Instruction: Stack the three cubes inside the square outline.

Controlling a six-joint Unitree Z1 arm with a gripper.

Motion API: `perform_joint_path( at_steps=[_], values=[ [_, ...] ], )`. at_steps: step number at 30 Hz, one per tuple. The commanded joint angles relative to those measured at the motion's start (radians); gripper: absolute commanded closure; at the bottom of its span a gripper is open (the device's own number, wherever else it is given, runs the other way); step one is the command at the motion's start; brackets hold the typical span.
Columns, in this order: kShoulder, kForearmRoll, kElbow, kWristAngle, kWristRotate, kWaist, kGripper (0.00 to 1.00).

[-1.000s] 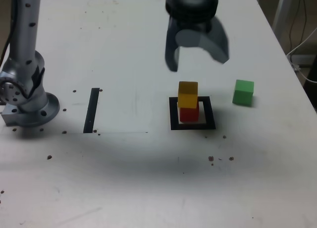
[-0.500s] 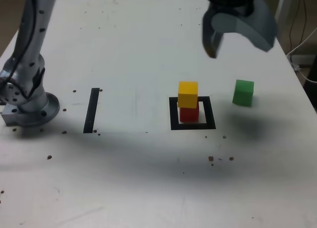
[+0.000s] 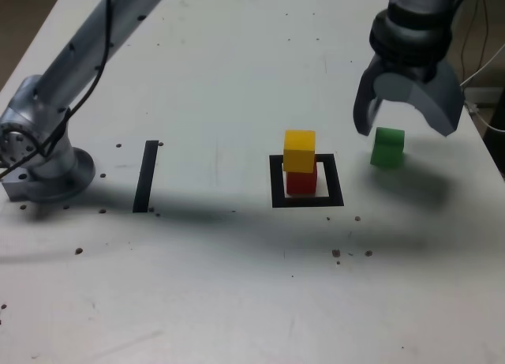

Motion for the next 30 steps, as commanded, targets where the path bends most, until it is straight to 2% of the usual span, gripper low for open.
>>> perform_joint_path(
  at_steps=[1,7,11,15,18,22,24,26,30],
  values=[
    [0.024,0.003,-0.004,-0.011,0.005,0.010,0.01],
    [0.063,0.003,-0.003,-0.030,0.015,0.030,0.02],
    [0.090,0.015,-0.021,-0.044,0.027,0.035,0.08],
    [0.126,0.036,-0.041,-0.068,0.032,0.045,0.24],
    [0.143,0.044,-0.042,-0.083,0.028,0.054,0.41],
    [0.148,0.045,-0.047,-0.082,0.024,0.056,0.67],
    [0.147,0.045,-0.051,-0.080,0.023,0.056,0.77],
    [0.146,0.044,-0.054,-0.078,0.023,0.055,0.82],
    [0.144,0.046,-0.057,-0.079,0.023,0.054,0.83]
  ],
)
